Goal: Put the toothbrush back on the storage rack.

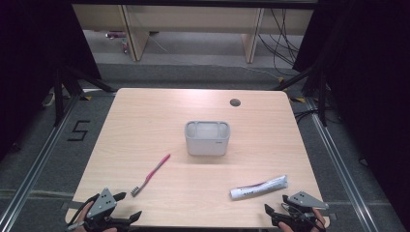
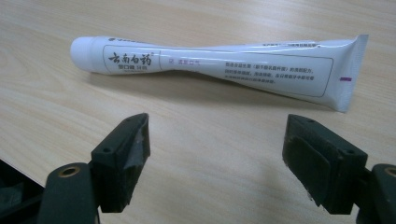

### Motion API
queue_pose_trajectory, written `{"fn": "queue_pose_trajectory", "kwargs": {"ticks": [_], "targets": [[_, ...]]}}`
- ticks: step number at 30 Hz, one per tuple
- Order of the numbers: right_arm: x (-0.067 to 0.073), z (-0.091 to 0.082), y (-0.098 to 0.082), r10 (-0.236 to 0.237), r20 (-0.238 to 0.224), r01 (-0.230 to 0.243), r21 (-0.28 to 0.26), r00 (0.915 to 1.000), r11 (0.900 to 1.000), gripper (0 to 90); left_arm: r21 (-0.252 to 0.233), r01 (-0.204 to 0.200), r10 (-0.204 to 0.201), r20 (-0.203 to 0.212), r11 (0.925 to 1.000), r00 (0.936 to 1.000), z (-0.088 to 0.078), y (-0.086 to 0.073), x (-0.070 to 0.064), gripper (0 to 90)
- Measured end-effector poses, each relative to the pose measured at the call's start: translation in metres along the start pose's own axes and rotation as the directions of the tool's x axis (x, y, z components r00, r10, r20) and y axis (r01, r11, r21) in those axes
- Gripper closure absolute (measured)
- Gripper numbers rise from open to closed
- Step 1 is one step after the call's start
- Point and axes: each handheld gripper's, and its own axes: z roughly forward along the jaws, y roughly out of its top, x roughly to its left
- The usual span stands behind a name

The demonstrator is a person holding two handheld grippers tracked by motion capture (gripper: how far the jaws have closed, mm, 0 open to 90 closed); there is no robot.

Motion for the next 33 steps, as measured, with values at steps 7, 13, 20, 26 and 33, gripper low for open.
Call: {"fn": "queue_pose_trajectory", "kwargs": {"ticks": [7, 13, 20, 26, 33], "targets": [[0.002, -0.001, 0.000, 0.013, 0.004, -0.013, 0.011, 0.9999, 1.000, 24.6, -0.009, 0.030, -0.030, -0.011, 0.9995, 0.9995, 0.002, 0.003, 0.002, 16.2], [0.003, 0.000, 0.000, 0.018, -0.006, -0.018, 0.007, 0.9998, 1.000, 25.0, -0.033, 0.029, -0.029, -0.008, 0.9990, 0.9995, 0.007, 0.013, 0.007, 19.0], [0.001, 0.000, 0.000, -0.009, -0.002, 0.009, 0.010, 1.0000, 1.000, 25.0, -0.037, 0.060, -0.060, -0.021, 0.9975, 0.9980, 0.020, 0.027, 0.019, 25.7], [0.000, 0.001, 0.000, -0.022, -0.004, 0.022, 0.005, 0.9998, 1.000, 25.4, -0.055, 0.065, -0.067, -0.045, 0.9964, 0.9968, 0.026, 0.039, 0.021, 38.5], [0.001, 0.001, 0.000, -0.022, -0.013, 0.022, 0.004, 0.9997, 1.000, 25.5, -0.052, 0.062, -0.066, -0.085, 0.9967, 0.9942, 0.034, 0.047, 0.026, 65.4]]}}
